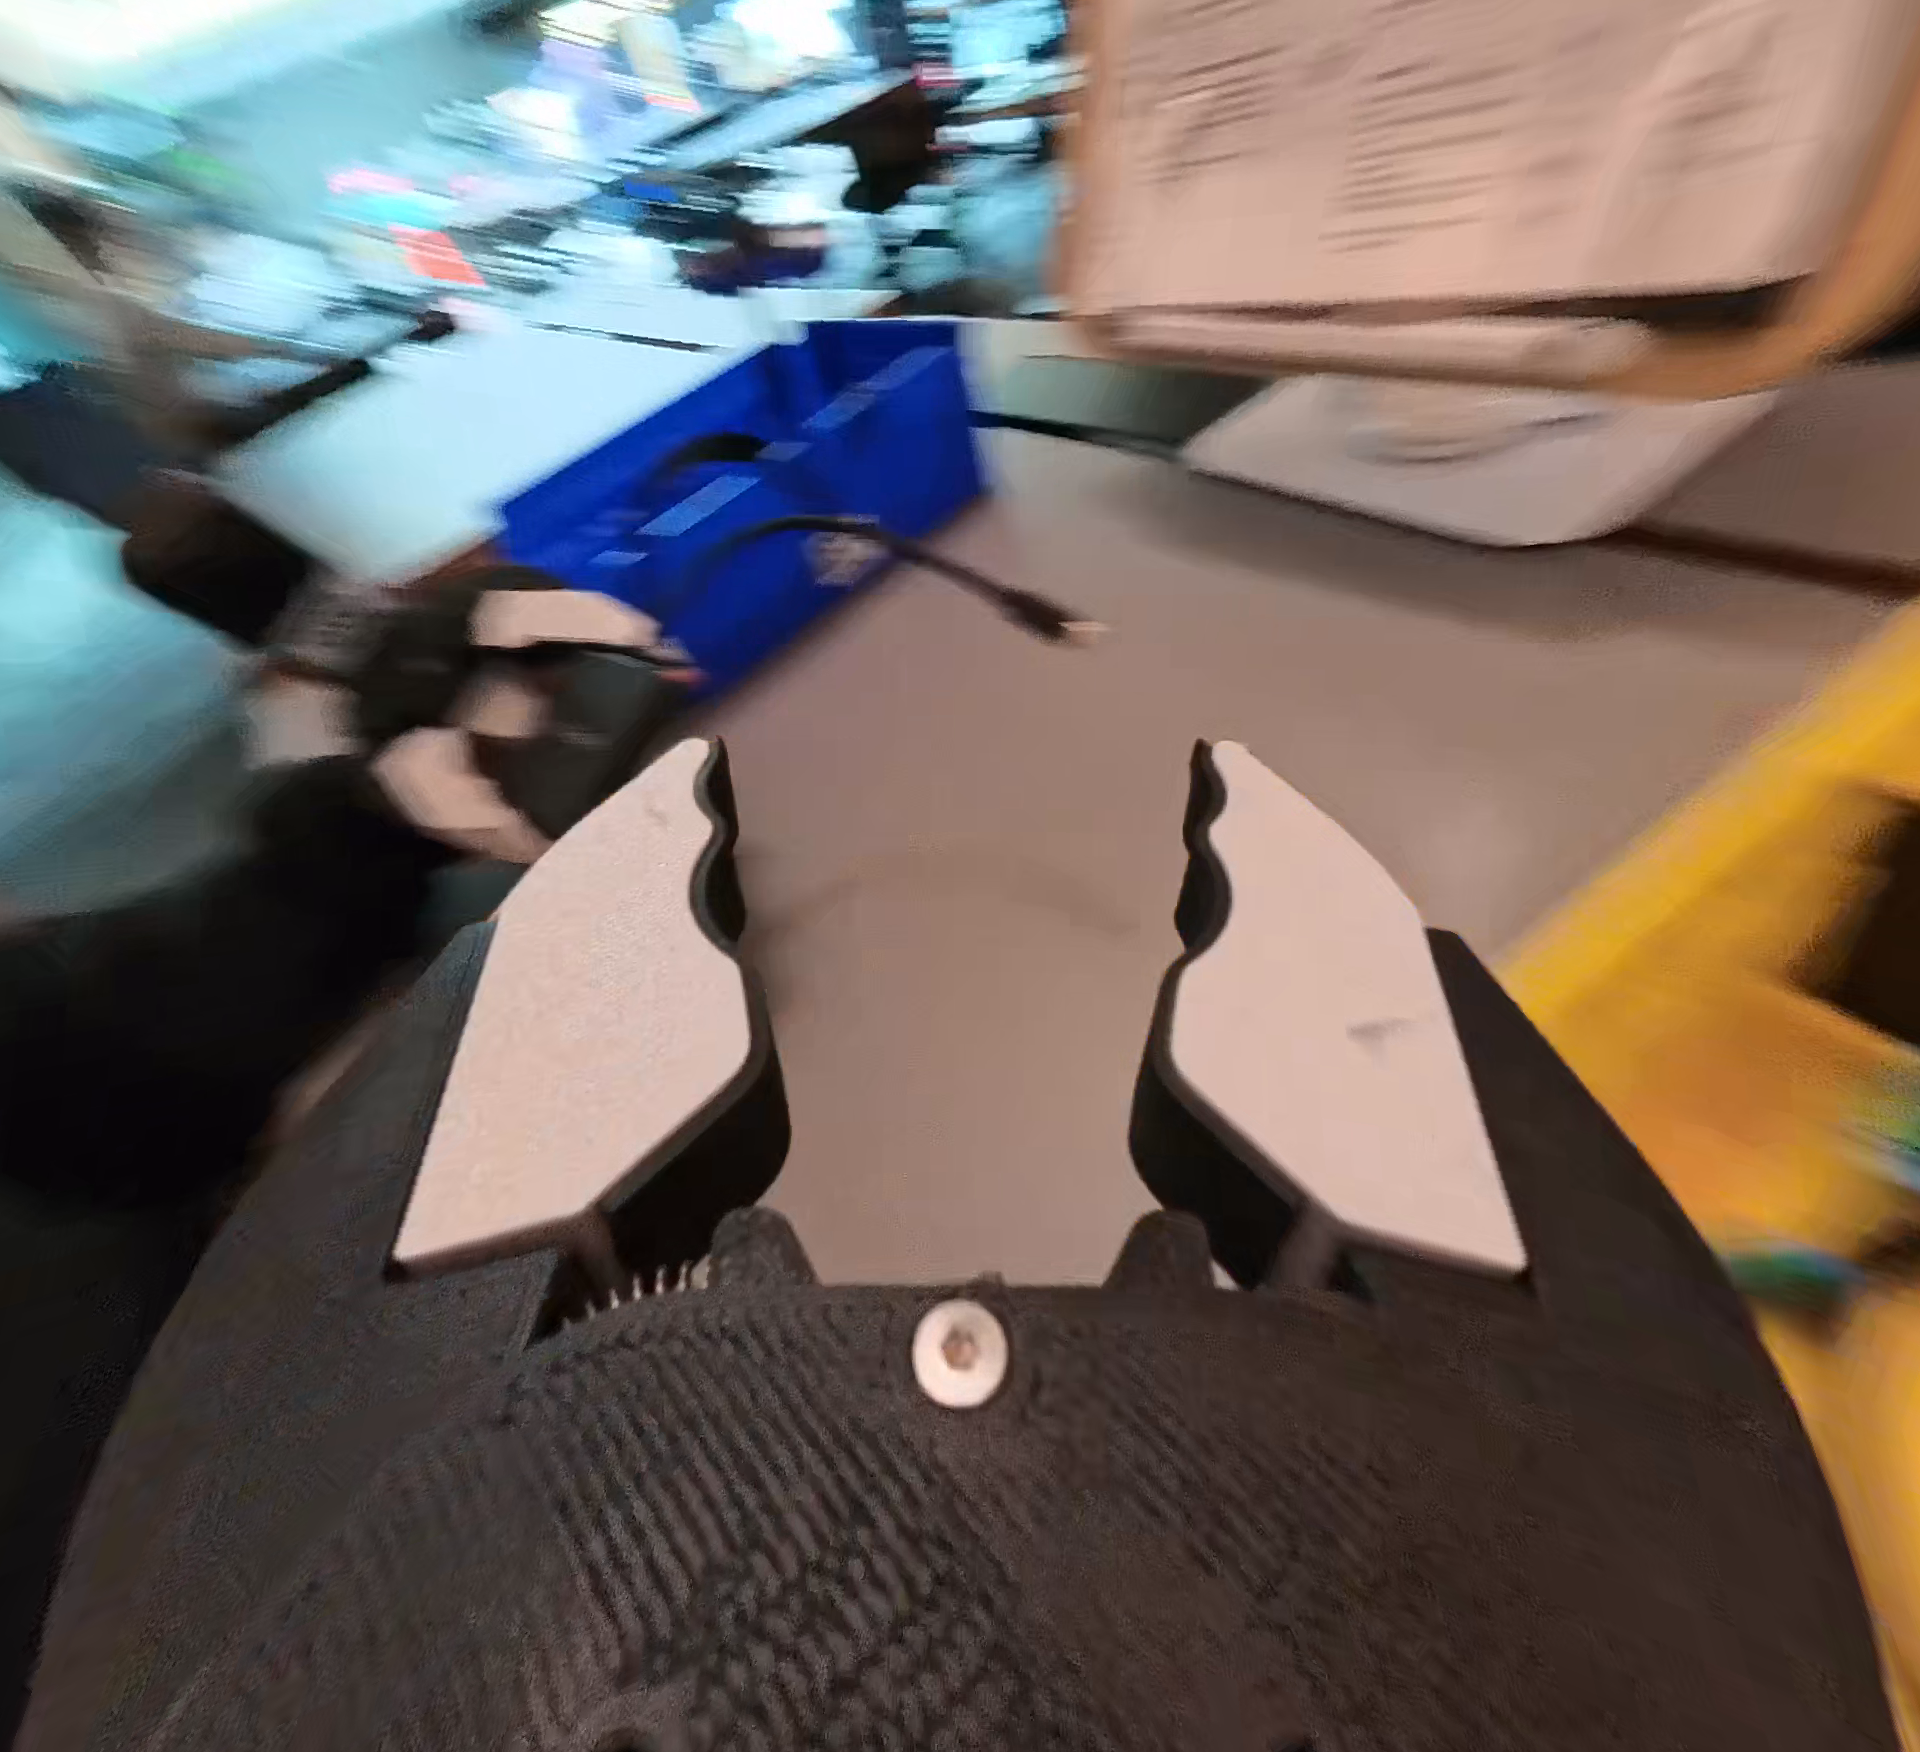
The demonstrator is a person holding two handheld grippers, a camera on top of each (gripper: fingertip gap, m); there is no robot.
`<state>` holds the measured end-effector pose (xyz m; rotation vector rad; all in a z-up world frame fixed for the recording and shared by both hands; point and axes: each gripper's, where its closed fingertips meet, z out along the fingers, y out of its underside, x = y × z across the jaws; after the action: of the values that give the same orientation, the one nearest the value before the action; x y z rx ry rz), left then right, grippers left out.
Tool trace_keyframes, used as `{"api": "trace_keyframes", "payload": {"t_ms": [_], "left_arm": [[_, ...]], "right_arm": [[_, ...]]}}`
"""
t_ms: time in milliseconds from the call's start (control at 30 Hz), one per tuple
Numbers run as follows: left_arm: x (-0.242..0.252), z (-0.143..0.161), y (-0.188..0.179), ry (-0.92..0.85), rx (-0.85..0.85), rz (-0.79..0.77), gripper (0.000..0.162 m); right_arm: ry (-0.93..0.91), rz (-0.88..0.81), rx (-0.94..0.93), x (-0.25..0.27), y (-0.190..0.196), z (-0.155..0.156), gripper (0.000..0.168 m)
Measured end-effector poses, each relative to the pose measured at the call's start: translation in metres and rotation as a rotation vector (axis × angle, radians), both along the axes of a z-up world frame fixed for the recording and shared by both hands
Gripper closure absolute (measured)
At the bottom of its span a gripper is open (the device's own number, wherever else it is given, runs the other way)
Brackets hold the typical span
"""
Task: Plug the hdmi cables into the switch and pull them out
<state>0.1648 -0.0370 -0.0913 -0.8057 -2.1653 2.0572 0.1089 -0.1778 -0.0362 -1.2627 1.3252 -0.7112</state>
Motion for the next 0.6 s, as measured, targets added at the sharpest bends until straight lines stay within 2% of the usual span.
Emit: {"api": "trace_keyframes", "payload": {"t_ms": [100, 233, 267, 300, 333, 400, 600], "left_arm": [[-0.009, 0.010, -0.002, -0.022, -0.067, -0.014, 0.090], [-0.020, 0.015, -0.005, -0.072, -0.125, -0.025, 0.090], [-0.021, 0.014, -0.006, -0.084, -0.125, -0.024, 0.090], [-0.022, 0.011, -0.007, -0.102, -0.120, -0.023, 0.090], [-0.023, 0.008, -0.008, -0.123, -0.111, -0.024, 0.090], [-0.025, 0.003, -0.010, -0.151, -0.093, -0.023, 0.090], [-0.025, -0.001, -0.013, -0.206, -0.103, -0.002, 0.090]], "right_arm": [[0.027, 0.334, 0.311, 0.022, 0.075, -0.011, 0.088], [0.122, 0.513, 0.571, 0.041, 0.124, -0.033, 0.095], [0.127, 0.560, 0.638, 0.041, 0.133, -0.032, 0.109], [0.119, 0.612, 0.695, 0.039, 0.140, -0.028, 0.131], [0.115, 0.640, 0.726, 0.038, 0.144, -0.027, 0.147], [0.132, 0.629, 0.706, 0.041, 0.147, -0.034, 0.153], [0.111, 0.625, 0.600, 0.041, 0.146, -0.039, 0.153]]}}
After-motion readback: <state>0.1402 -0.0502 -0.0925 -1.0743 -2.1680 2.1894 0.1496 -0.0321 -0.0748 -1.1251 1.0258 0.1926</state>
